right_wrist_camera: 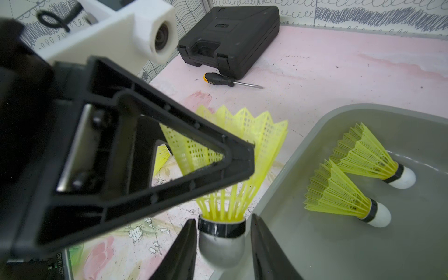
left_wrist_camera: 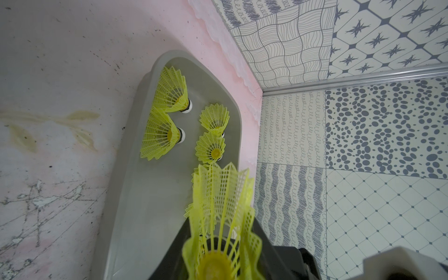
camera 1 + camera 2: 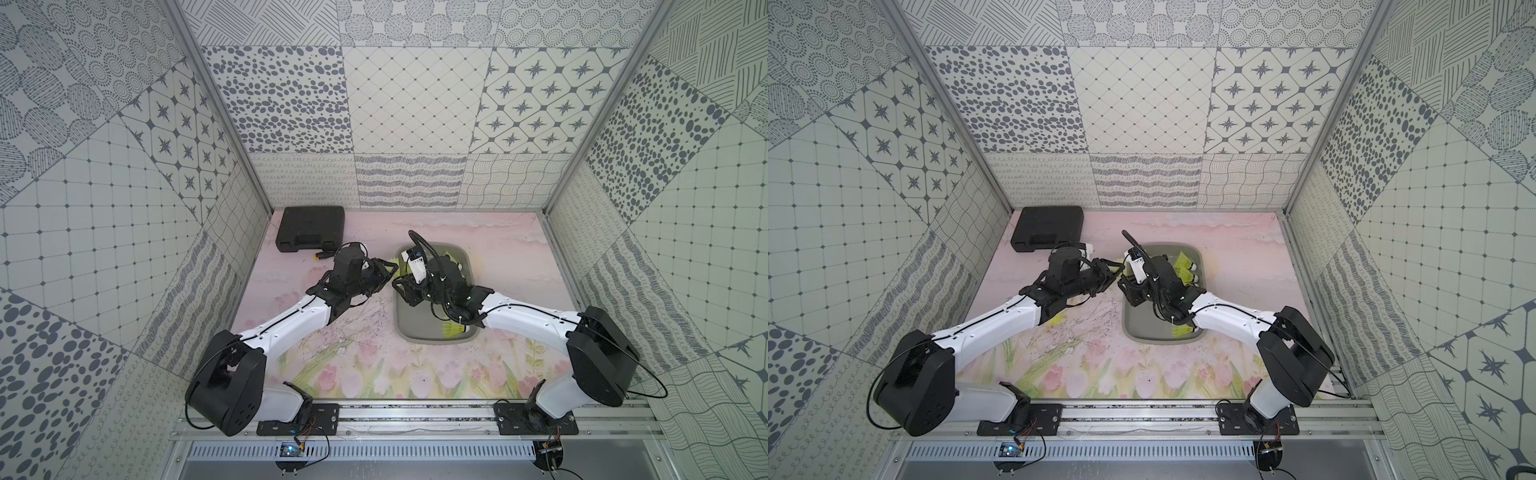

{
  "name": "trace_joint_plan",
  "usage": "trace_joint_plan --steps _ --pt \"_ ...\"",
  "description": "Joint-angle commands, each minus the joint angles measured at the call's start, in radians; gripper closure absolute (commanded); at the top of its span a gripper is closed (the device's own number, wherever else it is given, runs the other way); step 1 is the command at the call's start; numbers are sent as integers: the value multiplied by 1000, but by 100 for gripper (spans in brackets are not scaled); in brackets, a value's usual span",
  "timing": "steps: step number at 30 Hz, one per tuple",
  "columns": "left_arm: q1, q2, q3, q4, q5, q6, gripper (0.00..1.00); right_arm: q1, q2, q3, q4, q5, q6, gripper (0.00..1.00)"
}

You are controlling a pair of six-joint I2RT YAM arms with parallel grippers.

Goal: Put the shuttlecocks into the storage box
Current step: Place the shuttlecock in the storage box.

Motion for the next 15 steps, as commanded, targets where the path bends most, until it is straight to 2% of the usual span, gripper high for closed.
trace_joint_plan --steps 1,10,15 --pt "-4 0 -1 83 14 -5 65 4 23 28 44 -4 4 65" --pt "-7 1 -5 100 14 -10 63 4 18 22 43 0 11 77" --pt "-7 -20 5 54 2 34 49 1 -9 -4 35 14 6 78"
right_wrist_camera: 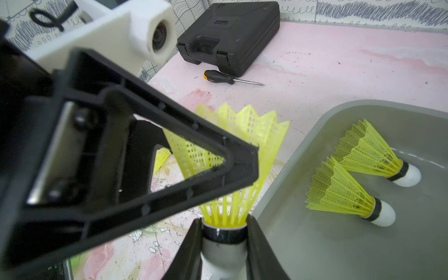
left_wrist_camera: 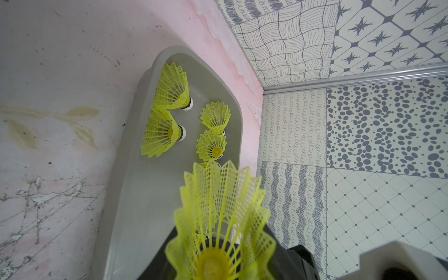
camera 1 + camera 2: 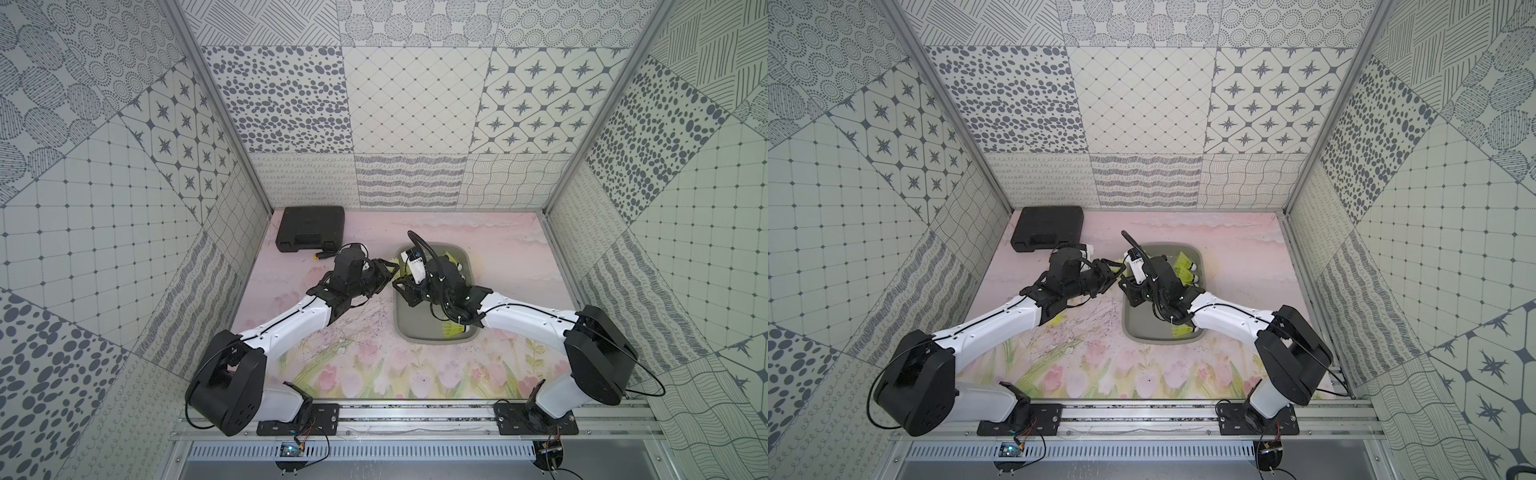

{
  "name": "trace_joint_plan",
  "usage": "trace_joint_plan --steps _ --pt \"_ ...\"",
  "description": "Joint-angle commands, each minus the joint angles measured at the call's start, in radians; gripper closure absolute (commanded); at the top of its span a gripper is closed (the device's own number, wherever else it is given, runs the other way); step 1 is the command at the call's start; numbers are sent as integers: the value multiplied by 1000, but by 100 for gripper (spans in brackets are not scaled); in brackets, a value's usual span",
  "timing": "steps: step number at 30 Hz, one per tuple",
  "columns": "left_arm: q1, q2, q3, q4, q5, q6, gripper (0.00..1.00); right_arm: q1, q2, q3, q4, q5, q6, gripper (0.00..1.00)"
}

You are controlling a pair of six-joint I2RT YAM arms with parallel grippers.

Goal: Put the shuttlecocks into the storage box
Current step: Place the shuttlecock in the storage box.

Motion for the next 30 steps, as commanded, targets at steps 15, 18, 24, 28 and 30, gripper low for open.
trace_joint_plan --steps 15,18,24,28,30 --pt "30 -70 300 -583 61 677 32 -52 -199 -121 -54 0 -106 78" --pt "60 -42 383 -712 163 823 35 -52 -238 -137 -74 -13 -133 78" --pt "94 -6 475 -820 372 1008 37 -52 -289 -162 -93 -58 -168 78" --pt "93 62 557 -955 446 1107 42 -52 -311 -169 -109 -85 -190 78" --pt "93 89 582 -992 460 1134 45 -51 -319 -171 -110 -97 -201 78"
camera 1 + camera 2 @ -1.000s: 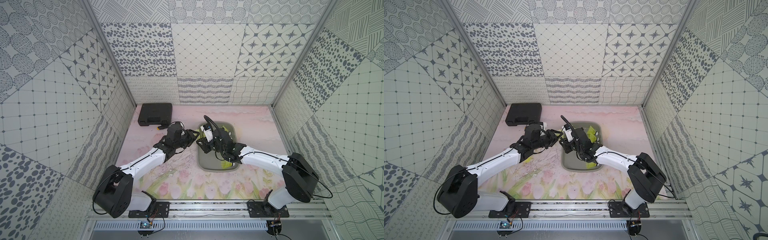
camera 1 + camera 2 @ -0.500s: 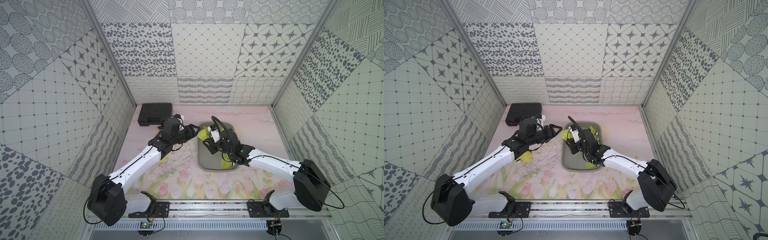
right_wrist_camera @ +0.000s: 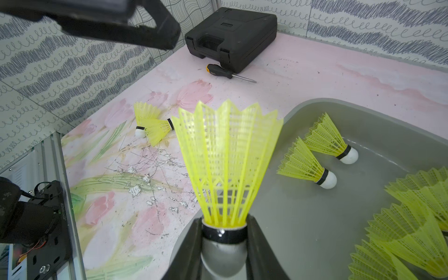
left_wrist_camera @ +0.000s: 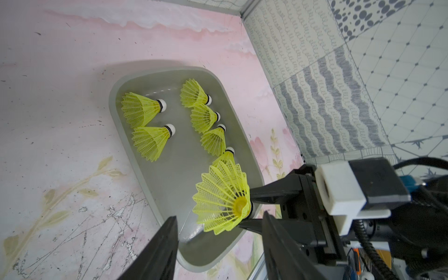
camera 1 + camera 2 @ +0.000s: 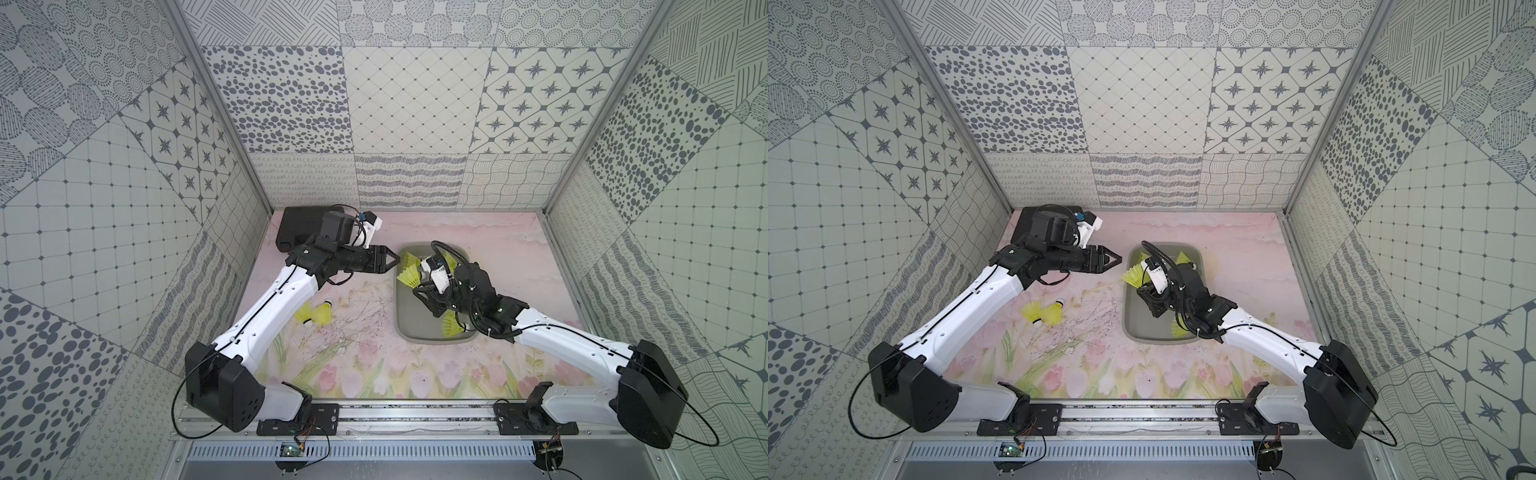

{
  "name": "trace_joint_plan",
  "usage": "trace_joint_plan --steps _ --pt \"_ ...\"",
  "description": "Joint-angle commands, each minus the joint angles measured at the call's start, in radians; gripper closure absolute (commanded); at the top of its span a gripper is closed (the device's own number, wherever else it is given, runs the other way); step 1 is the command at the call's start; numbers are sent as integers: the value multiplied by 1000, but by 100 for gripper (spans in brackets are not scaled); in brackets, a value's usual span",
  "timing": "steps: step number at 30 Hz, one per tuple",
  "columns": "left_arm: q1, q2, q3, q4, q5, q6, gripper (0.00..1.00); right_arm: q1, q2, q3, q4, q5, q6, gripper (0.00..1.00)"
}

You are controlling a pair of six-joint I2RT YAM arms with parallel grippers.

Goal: Put the shuttlecocks into the storage box
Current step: Place the shuttlecock in the storage box.

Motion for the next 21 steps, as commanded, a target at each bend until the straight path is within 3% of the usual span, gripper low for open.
trace_joint_plan --steps 1,8,21 --pt "5 58 71 -261 183 274 46 0 -29 -10 16 -39 -44 78" --pt "6 91 82 -272 251 291 48 0 -25 -1 12 -66 -54 77" --pt "-2 128 92 -284 299 300 59 -1 -10 14 8 -95 -55 77"
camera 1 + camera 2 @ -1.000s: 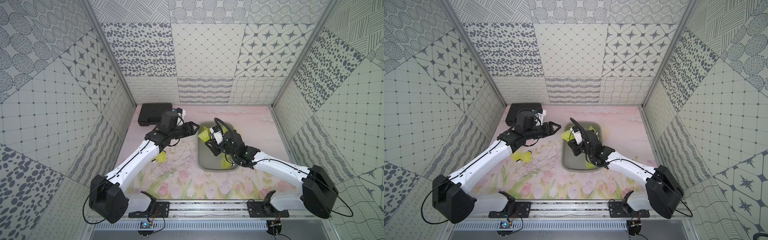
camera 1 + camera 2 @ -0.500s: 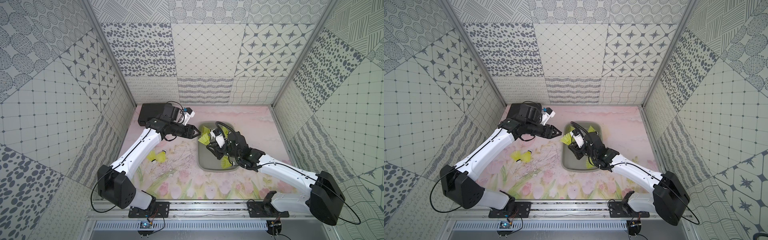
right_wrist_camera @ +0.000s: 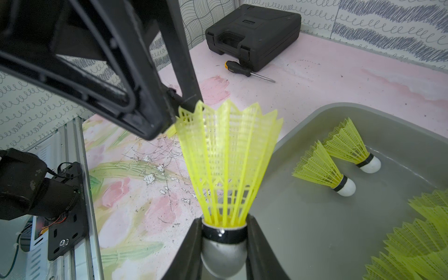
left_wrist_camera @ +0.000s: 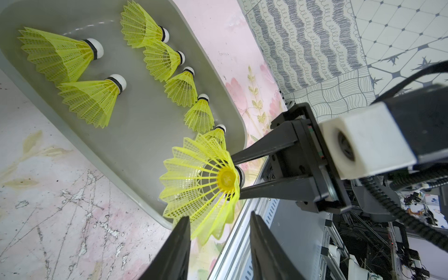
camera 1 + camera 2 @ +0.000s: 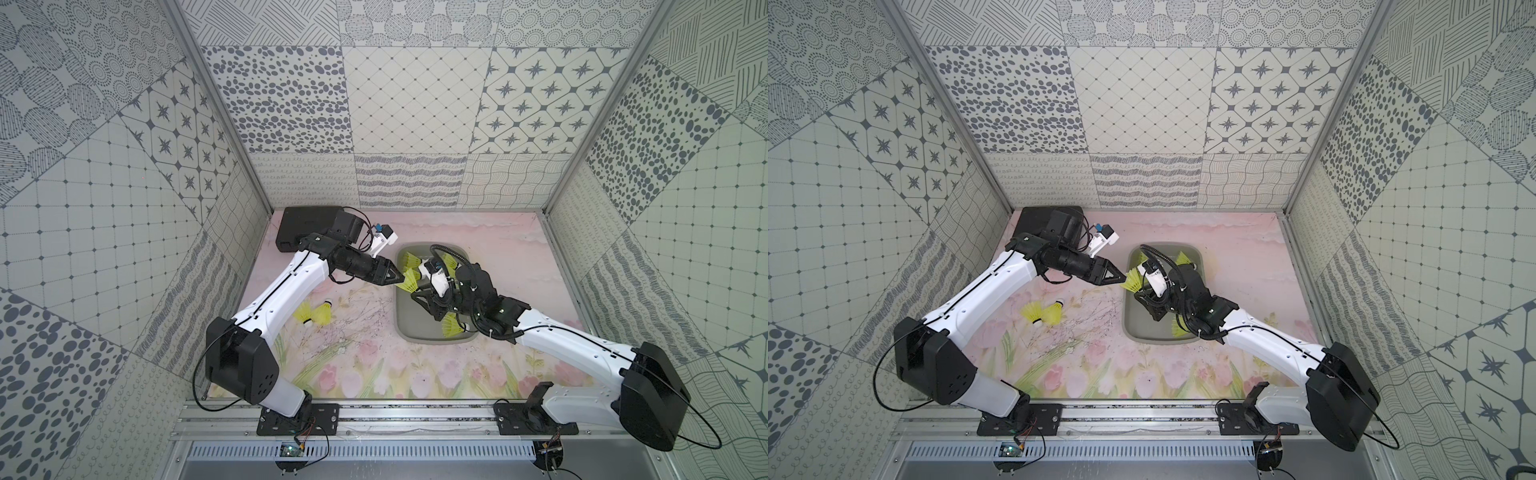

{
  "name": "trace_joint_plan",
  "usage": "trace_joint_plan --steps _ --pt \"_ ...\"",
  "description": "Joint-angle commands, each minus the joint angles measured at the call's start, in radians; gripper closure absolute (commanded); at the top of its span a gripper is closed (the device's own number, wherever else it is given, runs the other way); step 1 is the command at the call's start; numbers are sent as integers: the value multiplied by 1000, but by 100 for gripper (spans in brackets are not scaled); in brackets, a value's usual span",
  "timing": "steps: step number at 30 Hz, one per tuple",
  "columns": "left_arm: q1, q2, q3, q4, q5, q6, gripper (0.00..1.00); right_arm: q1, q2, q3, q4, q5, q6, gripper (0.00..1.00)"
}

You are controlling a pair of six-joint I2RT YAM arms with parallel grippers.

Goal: Put the shuttlecocks into the storage box
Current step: Place the shuttlecock in the storage box.

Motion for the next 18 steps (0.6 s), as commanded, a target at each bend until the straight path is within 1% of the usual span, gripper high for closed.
trace_joint_plan --steps 1,9,13,15,18 --pt "-6 5 16 -44 80 54 61 0 0 17 13 -20 -13 77" --pt "-13 15 17 -45 87 54 69 -1 15 26 10 -33 -10 77" --pt "-14 17 16 -48 90 57 77 0 16 27 9 -31 -10 77" --pt "-14 17 17 -55 77 59 76 0 16 26 7 -32 -8 77" --pt "-16 11 17 -60 54 62 70 0 16 26 5 -35 -8 77"
